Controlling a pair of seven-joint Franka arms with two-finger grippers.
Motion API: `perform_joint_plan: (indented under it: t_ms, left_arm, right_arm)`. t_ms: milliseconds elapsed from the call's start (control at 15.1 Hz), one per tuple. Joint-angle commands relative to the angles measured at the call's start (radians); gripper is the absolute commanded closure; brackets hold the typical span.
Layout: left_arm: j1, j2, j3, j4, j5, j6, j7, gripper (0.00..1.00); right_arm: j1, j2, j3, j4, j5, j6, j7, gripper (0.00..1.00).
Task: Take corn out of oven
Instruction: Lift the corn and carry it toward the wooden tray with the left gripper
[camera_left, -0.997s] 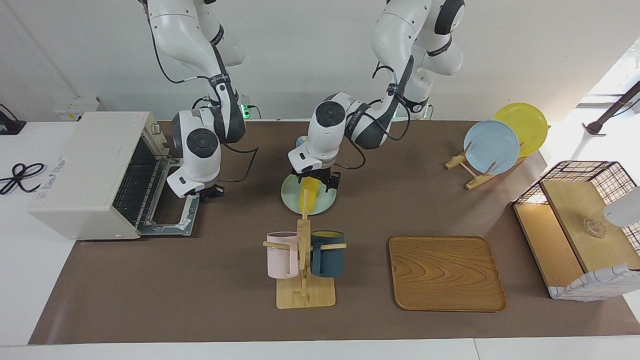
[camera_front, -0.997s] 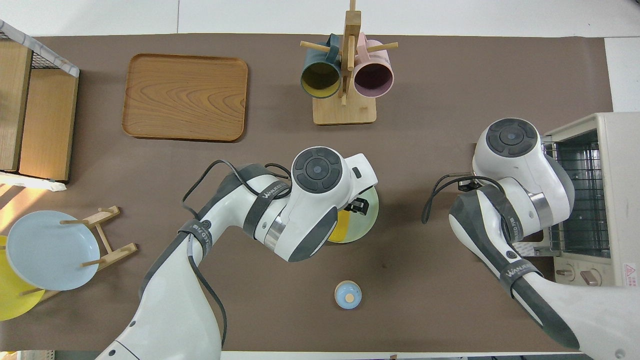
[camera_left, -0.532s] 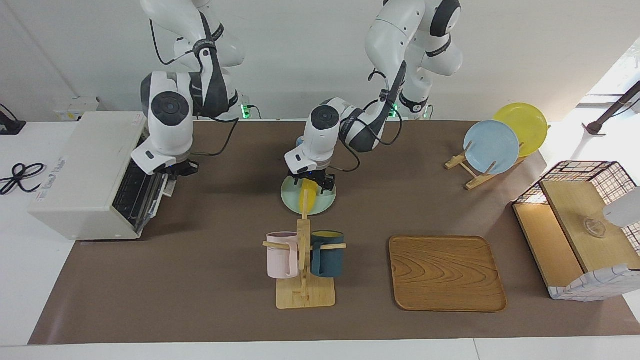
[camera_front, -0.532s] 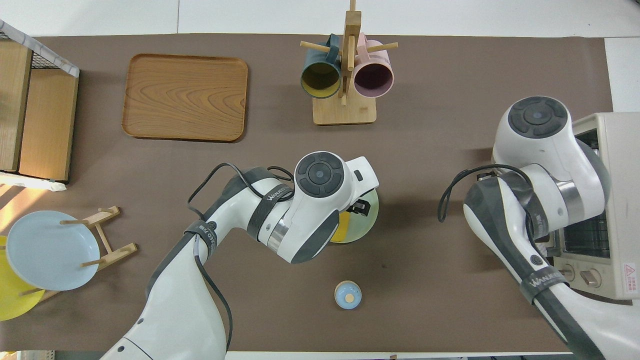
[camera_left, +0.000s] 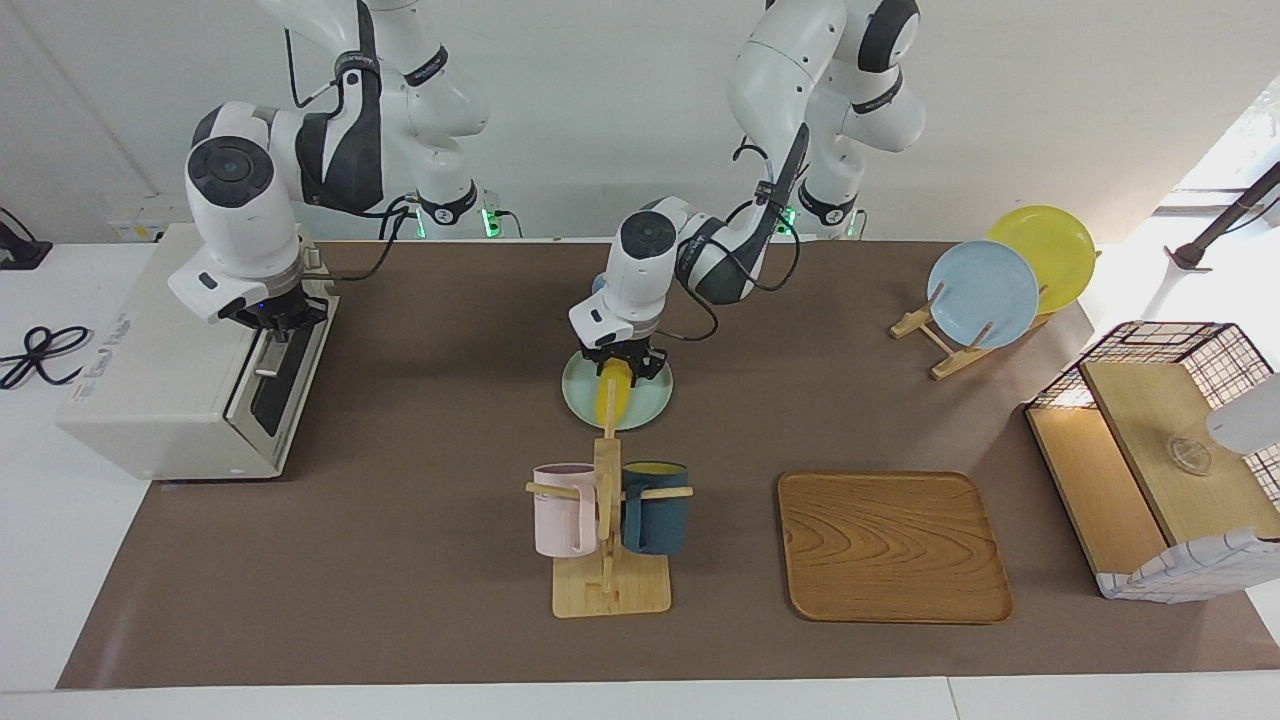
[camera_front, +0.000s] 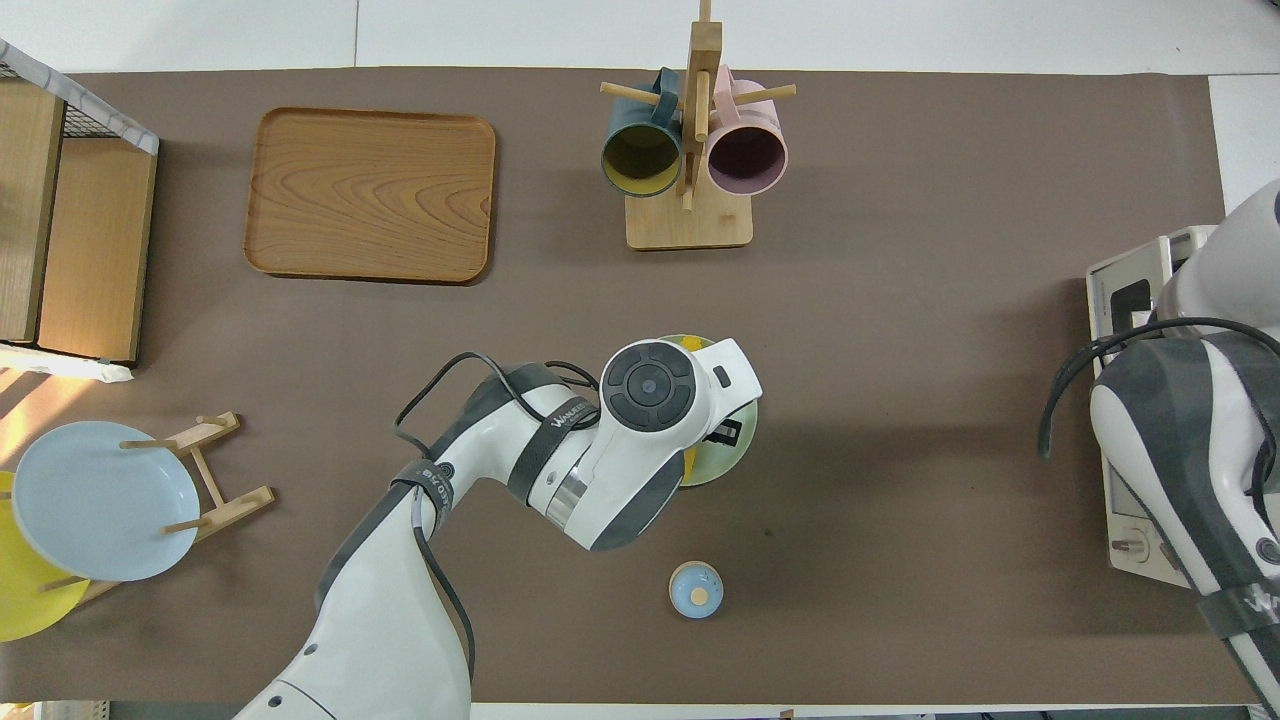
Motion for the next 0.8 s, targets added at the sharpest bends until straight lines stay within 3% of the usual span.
perform_joint_plan:
  t_ms: [0, 199, 399, 465, 532, 598, 664, 731]
  left_arm:
    - [0.001, -0.019, 0.012, 0.006, -0.017, -0.026, -0.014, 1.0]
    - [0.048, -0.062, 0.017, 0.042, -0.044, -0.123, -0.008, 1.0]
    - [0.139, -0.152, 0.017, 0.049, -0.046, -0.212, -0.007, 1.0]
    - [0.174, -0.162, 0.02, 0.073, -0.046, -0.248, -0.007, 1.0]
    - [0.218, -0.156, 0.02, 0.119, -0.044, -0.293, -0.007, 1.0]
    - [0.255, -0.146, 0.023, 0.153, -0.04, -0.314, -0.004, 1.0]
    - [0.303, -0.136, 0.023, 0.165, -0.033, -0.313, 0.002, 1.0]
    - [0.358, -0.13, 0.023, 0.168, -0.03, -0.309, 0.018, 1.0]
  right_arm:
    - [-0.01, -0.017, 0.004, 0.03, 0.075, -0.076, -0.027, 1.0]
    - [0.002, -0.023, 0.01, 0.152, 0.141, -0.208, -0.041, 0.98]
    - [0.003, -0.023, 0.013, 0.211, 0.219, -0.242, -0.049, 0.79]
    - [0.005, -0.021, 0.015, 0.216, 0.258, -0.236, -0.047, 0.67]
    - [0.02, -0.018, 0.026, 0.226, 0.288, -0.233, -0.043, 0.48]
    - [0.037, -0.014, 0.029, 0.24, 0.298, -0.233, -0.041, 0.06]
    - [0.052, -0.011, 0.029, 0.251, 0.299, -0.233, -0.038, 0.0]
    - [0.068, -0.007, 0.029, 0.256, 0.312, -0.233, -0.037, 0.0]
